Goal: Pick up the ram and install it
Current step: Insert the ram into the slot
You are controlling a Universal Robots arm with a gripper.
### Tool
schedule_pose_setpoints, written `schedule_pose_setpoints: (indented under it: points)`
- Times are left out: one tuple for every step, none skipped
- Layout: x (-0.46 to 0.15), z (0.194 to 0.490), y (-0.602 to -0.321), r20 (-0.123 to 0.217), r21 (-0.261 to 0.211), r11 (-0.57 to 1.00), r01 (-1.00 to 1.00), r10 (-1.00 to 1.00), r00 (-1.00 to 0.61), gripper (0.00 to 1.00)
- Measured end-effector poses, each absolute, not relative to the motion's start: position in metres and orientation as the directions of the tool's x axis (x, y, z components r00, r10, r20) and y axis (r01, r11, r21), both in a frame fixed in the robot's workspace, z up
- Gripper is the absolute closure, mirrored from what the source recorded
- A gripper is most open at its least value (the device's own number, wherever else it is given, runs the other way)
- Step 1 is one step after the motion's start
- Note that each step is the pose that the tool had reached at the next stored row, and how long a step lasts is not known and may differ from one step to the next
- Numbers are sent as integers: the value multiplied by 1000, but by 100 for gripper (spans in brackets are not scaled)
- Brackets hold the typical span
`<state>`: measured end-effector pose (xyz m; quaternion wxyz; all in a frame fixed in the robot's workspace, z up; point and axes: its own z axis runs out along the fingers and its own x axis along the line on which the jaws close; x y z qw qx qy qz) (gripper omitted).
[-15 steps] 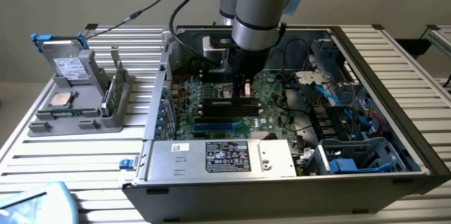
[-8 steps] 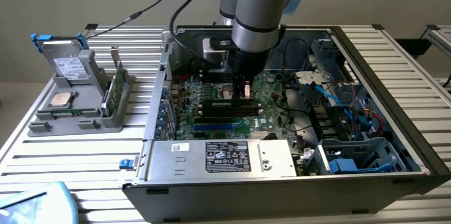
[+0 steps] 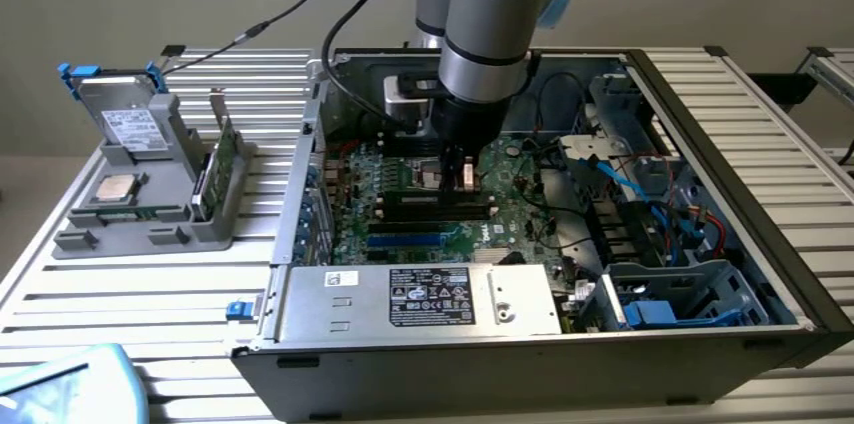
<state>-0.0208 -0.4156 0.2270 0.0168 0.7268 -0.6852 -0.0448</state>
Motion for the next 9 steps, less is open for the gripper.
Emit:
schedule_pose_setpoints:
  points:
    - [-21, 227, -416, -42, 86, -60, -994, -997, 57, 86]
    - [-21, 226, -416, -41, 86, -60, -994, -998, 57, 86]
    - [-21, 226, -416, -40, 86, -60, -994, -998, 57, 86]
    - [-21, 225, -416, -40, 86, -60, -994, -998, 57, 86]
    - [-21, 225, -416, -39, 86, -60, -994, -998, 57, 86]
    - [-21, 225, -416, -38, 86, -60, -994, -998, 57, 86]
    - [-21, 224, -416, -37, 86, -60, -994, -998, 57, 86]
    - [-21, 224, -416, -36, 86, -60, -994, -998, 57, 86]
    - [-21, 223, -416, -35, 86, -60, -994, -998, 57, 86]
